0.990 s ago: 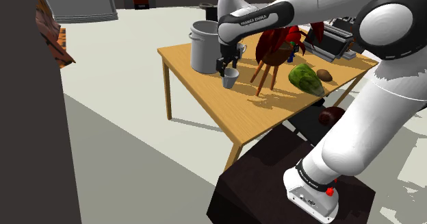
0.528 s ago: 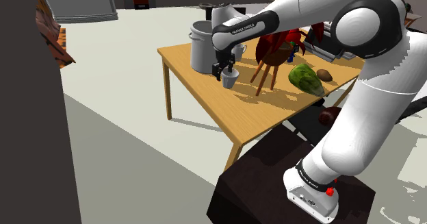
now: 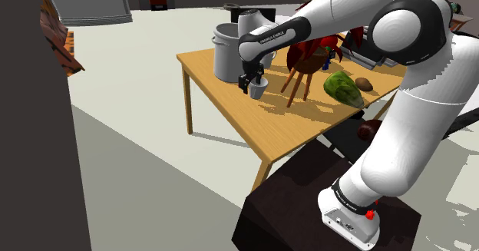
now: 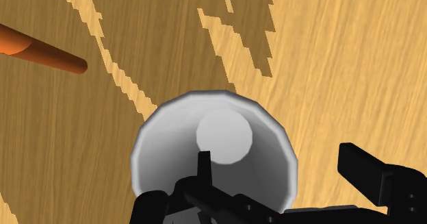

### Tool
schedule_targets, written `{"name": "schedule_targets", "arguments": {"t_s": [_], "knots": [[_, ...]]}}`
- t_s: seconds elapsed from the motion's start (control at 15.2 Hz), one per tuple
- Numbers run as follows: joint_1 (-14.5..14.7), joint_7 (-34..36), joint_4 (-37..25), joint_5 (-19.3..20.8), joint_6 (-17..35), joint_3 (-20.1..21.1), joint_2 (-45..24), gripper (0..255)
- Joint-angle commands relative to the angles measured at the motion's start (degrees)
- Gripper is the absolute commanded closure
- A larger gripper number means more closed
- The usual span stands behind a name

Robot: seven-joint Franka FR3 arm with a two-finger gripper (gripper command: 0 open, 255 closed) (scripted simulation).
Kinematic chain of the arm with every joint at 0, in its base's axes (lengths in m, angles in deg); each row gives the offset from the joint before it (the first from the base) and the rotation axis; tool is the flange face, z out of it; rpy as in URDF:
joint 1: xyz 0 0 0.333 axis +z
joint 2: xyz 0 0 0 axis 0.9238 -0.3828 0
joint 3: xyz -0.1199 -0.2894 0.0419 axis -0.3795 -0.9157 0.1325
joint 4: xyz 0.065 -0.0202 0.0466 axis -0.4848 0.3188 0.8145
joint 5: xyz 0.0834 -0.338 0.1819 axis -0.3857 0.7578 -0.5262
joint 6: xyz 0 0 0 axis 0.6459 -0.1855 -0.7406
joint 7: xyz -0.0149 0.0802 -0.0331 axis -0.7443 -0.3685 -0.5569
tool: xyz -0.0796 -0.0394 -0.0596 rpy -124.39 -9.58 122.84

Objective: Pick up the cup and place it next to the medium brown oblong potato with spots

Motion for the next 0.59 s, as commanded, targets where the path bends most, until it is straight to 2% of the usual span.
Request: {"name": "schedule_targets", "arguments": {"t_s": [0.0, 0.07, 0.13, 0.53], "knots": [[0.0, 0.0, 0.02, 0.0, 0.02, 0.0, 0.01, 0], [0.0, 0.0, 0.01, 0.0, 0.01, 0.0, 0.0, 0], [0.0, 0.0, 0.01, 0.0, 0.01, 0.0, 0.0, 255], [-0.01, -0.01, 0.03, 0.0, 0.03, -0.01, 0.01, 255]]}}
